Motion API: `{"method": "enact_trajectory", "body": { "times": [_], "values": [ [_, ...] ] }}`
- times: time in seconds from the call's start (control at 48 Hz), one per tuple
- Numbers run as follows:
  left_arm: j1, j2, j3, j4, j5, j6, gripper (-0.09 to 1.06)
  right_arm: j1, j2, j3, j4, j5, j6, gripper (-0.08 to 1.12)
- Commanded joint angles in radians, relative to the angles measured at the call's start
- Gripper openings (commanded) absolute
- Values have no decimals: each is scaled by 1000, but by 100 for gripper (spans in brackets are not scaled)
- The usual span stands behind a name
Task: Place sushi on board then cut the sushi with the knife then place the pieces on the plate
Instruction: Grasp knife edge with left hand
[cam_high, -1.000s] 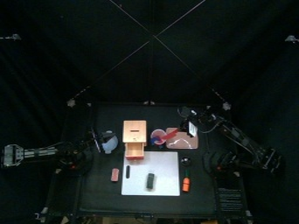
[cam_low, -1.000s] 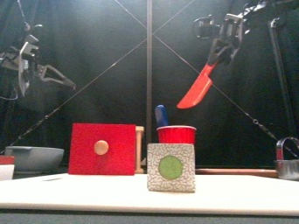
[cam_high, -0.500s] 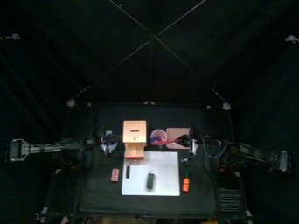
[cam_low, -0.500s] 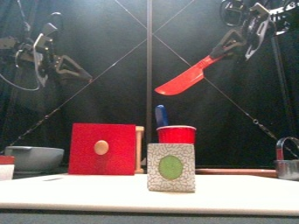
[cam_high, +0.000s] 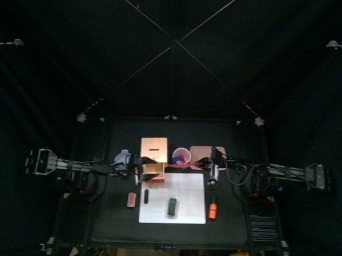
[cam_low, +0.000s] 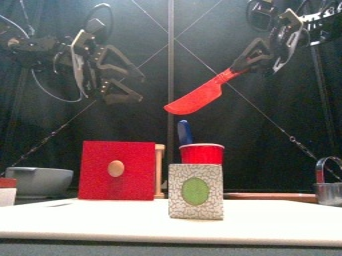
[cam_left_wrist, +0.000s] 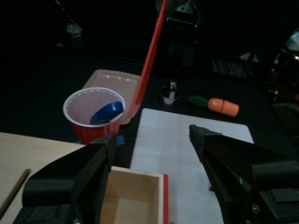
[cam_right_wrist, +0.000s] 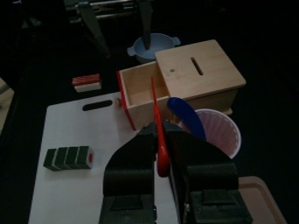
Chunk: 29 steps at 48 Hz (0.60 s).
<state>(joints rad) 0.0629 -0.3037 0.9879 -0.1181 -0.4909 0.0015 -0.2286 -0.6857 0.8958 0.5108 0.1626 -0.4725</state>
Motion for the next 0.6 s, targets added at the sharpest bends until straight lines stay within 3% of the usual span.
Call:
{"method": "enact_trajectory", "body": {
  "times": [0.021, 0.104, 0.333, 0.479, 0.604],
  "values": [
    [-3, 84, -67, 29, -23, 2, 98, 6, 15, -21, -2, -18, -2, 43],
    [-2, 143, -98, 46, -31, 2, 98, 6, 26, -23, -2, -18, -2, 43],
    [48, 287, -224, 86, -32, 2, 97, 20, 46, -18, -3, -20, -2, 43],
    [51, 333, -278, 121, -29, 2, 97, 25, 48, -15, -2, -20, 0, 43],
    [52, 344, -298, 127, -28, 2, 96, 26, 48, -12, -2, -20, 0, 43]
  ]
}}
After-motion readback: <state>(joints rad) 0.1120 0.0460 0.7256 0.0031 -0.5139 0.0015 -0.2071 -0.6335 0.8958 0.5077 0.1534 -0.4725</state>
